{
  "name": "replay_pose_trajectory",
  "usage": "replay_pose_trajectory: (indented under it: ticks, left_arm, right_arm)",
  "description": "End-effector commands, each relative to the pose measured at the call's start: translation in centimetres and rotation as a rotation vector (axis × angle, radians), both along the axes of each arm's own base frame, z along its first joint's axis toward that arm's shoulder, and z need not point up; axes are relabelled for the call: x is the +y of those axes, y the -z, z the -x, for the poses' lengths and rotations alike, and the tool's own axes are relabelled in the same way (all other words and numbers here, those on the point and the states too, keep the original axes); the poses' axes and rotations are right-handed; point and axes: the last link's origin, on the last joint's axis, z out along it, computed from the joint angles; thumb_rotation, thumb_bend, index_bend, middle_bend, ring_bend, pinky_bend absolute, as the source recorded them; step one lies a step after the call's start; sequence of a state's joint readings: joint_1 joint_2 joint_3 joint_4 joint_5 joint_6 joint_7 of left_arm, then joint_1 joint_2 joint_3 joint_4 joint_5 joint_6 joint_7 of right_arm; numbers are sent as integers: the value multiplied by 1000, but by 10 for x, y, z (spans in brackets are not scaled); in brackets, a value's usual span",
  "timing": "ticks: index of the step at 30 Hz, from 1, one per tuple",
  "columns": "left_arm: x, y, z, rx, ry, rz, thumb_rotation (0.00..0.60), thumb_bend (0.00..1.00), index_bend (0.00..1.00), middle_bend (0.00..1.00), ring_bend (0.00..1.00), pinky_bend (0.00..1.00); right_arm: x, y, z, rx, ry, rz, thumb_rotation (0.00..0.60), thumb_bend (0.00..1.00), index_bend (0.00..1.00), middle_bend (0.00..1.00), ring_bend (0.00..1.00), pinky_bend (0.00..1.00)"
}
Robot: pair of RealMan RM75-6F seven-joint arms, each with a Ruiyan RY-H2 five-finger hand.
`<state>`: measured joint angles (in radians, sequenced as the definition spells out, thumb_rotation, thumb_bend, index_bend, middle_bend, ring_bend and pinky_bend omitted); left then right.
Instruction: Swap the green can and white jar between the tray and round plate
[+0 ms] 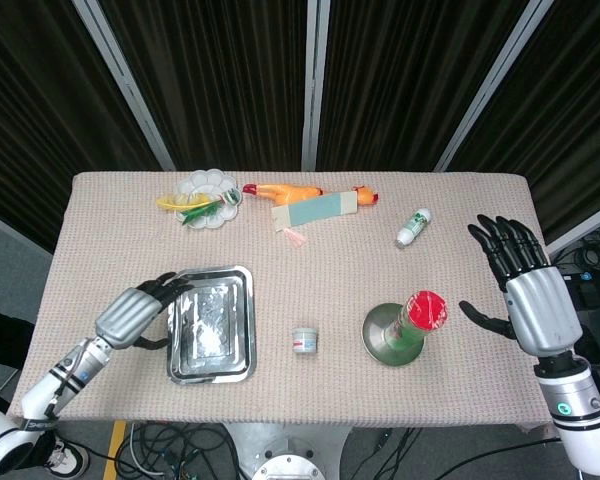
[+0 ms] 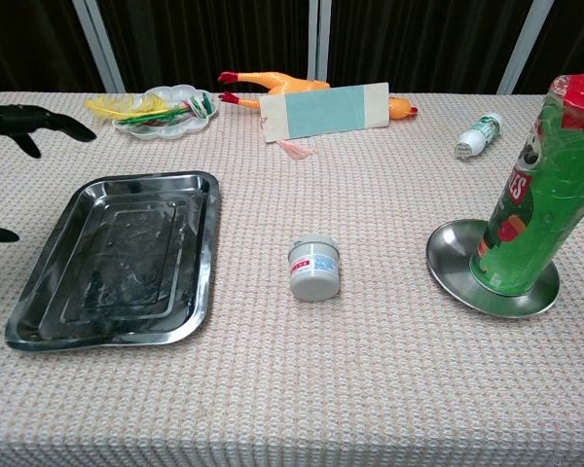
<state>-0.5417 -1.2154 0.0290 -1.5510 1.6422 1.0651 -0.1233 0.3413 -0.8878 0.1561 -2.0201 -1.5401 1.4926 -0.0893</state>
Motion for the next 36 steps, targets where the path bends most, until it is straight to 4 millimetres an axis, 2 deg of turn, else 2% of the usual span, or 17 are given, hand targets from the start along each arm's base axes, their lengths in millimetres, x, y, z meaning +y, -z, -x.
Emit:
replay_pose_trajectory:
  ticks: [1, 9, 18, 26, 31, 36]
  left_arm:
    - [-1, 18, -22, -22, 55, 50, 600, 115, 88, 68, 0, 228]
    - [1, 72, -85, -80, 211, 149, 600, 99, 88, 67, 0, 228]
    - [12, 112, -133, -108, 290, 217, 600, 99, 88, 77, 0, 231]
    - [14, 135, -148, -88, 302, 243, 600, 92, 89, 81, 6, 242]
    - [18, 146, -152, -83, 302, 208, 600, 91, 118, 128, 73, 338]
    - [19, 156, -154, -83, 298, 210, 600, 91, 138, 149, 99, 383]
  right_arm:
    - [-7, -4, 5, -11, 22, -1, 600, 72, 0, 22, 0, 63]
    - [-14, -20, 10, -38, 50, 32, 600, 71, 0, 20, 0, 62]
    - [-13, -31, 25, -54, 91, 38, 600, 71, 0, 20, 0, 62]
    - [-12, -36, 31, -64, 97, 46, 600, 71, 0, 20, 0, 62]
    - [-10, -36, 35, -66, 105, 45, 600, 71, 0, 20, 0, 62]
    - [-6, -35, 40, -86, 98, 32, 600, 73, 0, 18, 0, 62]
